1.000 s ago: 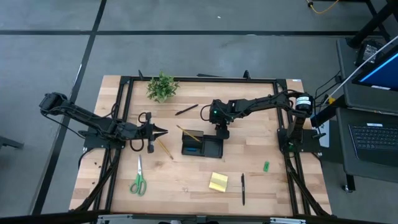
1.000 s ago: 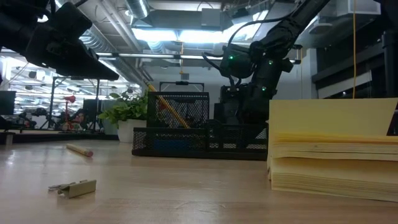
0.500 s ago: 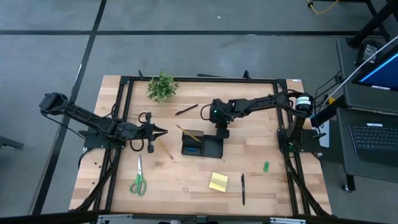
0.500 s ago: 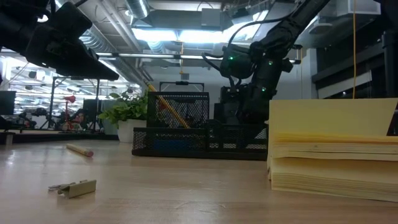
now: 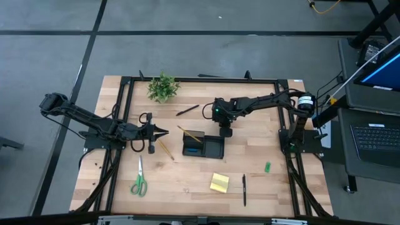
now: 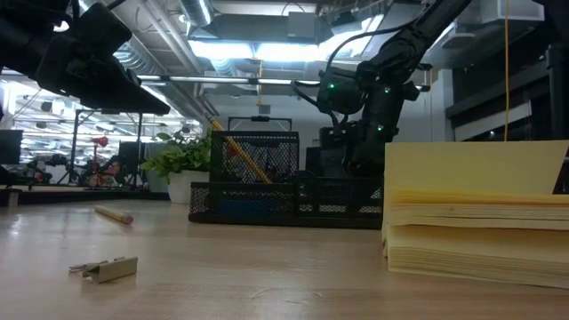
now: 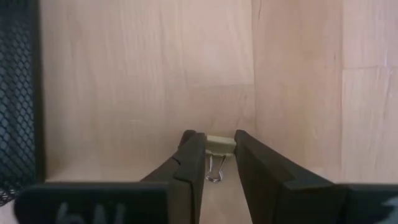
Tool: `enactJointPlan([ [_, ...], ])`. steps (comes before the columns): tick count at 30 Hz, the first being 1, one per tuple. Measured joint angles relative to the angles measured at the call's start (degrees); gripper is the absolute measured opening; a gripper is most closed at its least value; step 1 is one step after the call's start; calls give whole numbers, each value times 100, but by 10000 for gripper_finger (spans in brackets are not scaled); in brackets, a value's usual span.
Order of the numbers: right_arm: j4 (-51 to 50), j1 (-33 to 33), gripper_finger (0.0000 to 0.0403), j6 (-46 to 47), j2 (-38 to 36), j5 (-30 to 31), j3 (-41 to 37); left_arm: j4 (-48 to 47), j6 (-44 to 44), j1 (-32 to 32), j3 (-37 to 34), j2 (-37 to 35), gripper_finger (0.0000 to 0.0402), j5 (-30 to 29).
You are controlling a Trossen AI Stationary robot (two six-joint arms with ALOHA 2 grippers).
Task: Pick and place office supplies into organizer
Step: Put the top yellow binder clip into the black desk organizer
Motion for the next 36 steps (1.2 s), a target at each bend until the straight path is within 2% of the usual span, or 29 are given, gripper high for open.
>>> enactJointPlan([
  [9, -352, -19, 70, 39, 37, -21, 357, 0, 0, 2, 0, 0, 21, 0],
  [27, -1198, -4, 79, 184, 26, -127, 1271, 0, 0, 2, 0, 0, 21, 0],
  [36, -1840, 349, 80, 171, 15, -142, 1892, 2, 0, 0, 0, 0, 24, 0],
])
